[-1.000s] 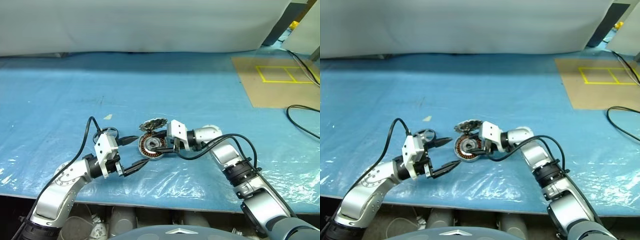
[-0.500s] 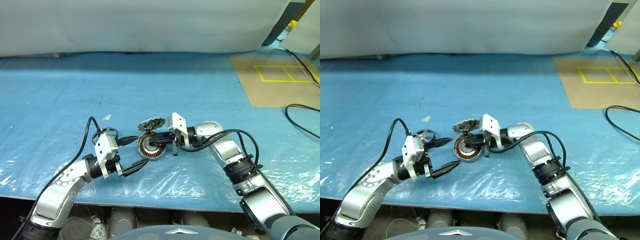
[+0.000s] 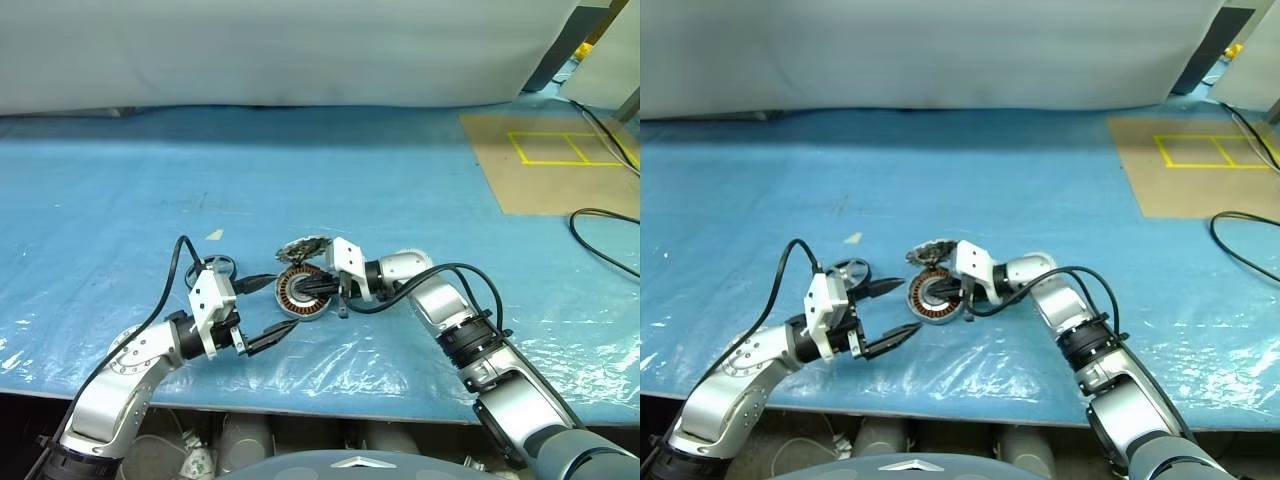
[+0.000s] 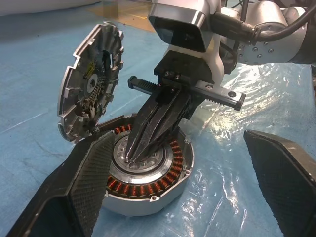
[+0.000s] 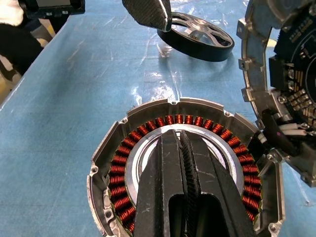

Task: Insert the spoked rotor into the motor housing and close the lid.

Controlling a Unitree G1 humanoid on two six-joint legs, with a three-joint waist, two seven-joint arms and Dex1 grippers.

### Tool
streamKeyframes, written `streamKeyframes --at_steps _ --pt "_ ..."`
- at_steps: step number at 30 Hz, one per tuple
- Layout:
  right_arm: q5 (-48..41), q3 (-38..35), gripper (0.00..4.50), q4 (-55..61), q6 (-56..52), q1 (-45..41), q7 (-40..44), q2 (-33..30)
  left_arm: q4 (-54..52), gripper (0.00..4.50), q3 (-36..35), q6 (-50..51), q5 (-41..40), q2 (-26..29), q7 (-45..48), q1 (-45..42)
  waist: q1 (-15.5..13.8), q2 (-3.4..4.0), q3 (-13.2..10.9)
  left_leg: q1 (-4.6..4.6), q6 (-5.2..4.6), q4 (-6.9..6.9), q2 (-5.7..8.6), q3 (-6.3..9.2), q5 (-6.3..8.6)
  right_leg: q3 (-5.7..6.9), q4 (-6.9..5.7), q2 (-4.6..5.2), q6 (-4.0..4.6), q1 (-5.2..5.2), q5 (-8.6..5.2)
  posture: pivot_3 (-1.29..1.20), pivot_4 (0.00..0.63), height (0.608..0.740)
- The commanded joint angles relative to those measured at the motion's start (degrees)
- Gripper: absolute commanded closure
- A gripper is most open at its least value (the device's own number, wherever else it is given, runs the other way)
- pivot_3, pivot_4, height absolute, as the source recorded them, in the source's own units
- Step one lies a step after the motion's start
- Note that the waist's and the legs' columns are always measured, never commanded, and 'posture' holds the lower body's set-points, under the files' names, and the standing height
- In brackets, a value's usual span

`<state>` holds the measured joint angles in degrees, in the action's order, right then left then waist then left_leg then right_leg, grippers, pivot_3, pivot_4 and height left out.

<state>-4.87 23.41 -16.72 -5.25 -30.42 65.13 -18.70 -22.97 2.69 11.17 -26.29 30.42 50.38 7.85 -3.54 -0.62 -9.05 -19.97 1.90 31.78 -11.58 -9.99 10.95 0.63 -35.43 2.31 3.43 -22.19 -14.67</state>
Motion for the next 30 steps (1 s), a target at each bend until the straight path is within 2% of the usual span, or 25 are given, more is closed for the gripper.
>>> streamKeyframes --at_steps 1,9,14,17,21,23,26,30 --pt "2.8 0.9 4.45 -2.8 -0.8 1.1 -1.4 -0.8 -1.1 0.09 0.1 -0.6 -0.2 -0.2 0.1 -0.3 0.0 0.0 0.0 0.01 -0.01 0.0 0.0 0.0 0.01 0.0 0.0 0.0 0.0 0.01 0.0 0.0 0.15 0.74" --pt "6.5 1.3 4.45 -5.9 1.4 -0.2 -7.3 0.1 -0.3 0.09 0.4 -0.8 0.1 -0.5 0.4 -1.2 0.1 0.03 0.0 0.0 -0.01 0.01 -0.01 0.0 0.0 0.0 -0.01 -0.01 0.0 0.0 0.0 0.0 0.15 0.74" --pt "8.8 3.1 4.45 -9.4 -1.5 0.7 -8.5 -0.6 -0.1 0.09 0.5 -0.9 0.2 -0.7 0.4 -1.5 0.9 0.1 0.1 0.18 -0.02 0.02 0.0 0.02 0.01 -0.01 -0.05 0.01 0.0 0.16 0.0 0.0 0.15 0.74" --pt "7.3 3.0 4.45 -7.0 -3.2 2.3 -7.1 -1.2 -0.1 0.09 0.3 -1.0 0.2 -0.6 0.5 -1.2 0.9 0.17 0.1 0.43 -0.02 0.01 0.0 0.04 0.02 -0.02 -0.05 0.02 -0.24 0.37 -0.14 0.0 0.15 0.74" --pt "-2.4 -0.8 4.45 2.7 -7.7 4.1 -1.6 -0.2 -0.1 0.09 0.2 -1.0 0.2 -0.5 0.6 -1.0 0.7 0.17 0.1 0.67 -0.03 -0.01 0.01 0.16 0.02 -0.04 -0.02 0.03 -0.4 0.65 -0.24 0.0 0.15 0.74" --pt "-4.8 -2.9 4.45 4.9 -7.9 3.6 -1.5 0.8 0.0 0.09 0.1 -1.0 0.2 -0.6 0.6 -1.1 0.8 0.18 0.1 0.55 -0.03 -0.05 0.0 0.19 0.02 -0.06 0.07 0.02 -0.4 0.56 -0.23 0.0 0.15 0.74" --pt "-6.8 -4.7 4.45 5.3 -8.6 1.8 -1.4 1.8 0.1 0.09 0.1 -1.0 0.2 -0.7 0.6 -1.3 1.3 0.17 0.1 -0.19 0.0 -0.05 -0.01 0.16 -0.01 -0.08 0.06 -0.02 0.04 -0.21 0.04 0.0 0.15 0.74" --pt "-5.1 -4.0 4.45 4.7 -5.5 1.2 -1.5 1.9 0.1 0.09 0.1 -1.1 0.2 -0.7 0.8 -1.3 1.3 0.17 0.1 -0.92 0.2 -0.04 -0.03 0.13 -0.13 0.01 -0.12 -0.12 -0.17 -0.92 0.19 0.0 0.15 0.74"
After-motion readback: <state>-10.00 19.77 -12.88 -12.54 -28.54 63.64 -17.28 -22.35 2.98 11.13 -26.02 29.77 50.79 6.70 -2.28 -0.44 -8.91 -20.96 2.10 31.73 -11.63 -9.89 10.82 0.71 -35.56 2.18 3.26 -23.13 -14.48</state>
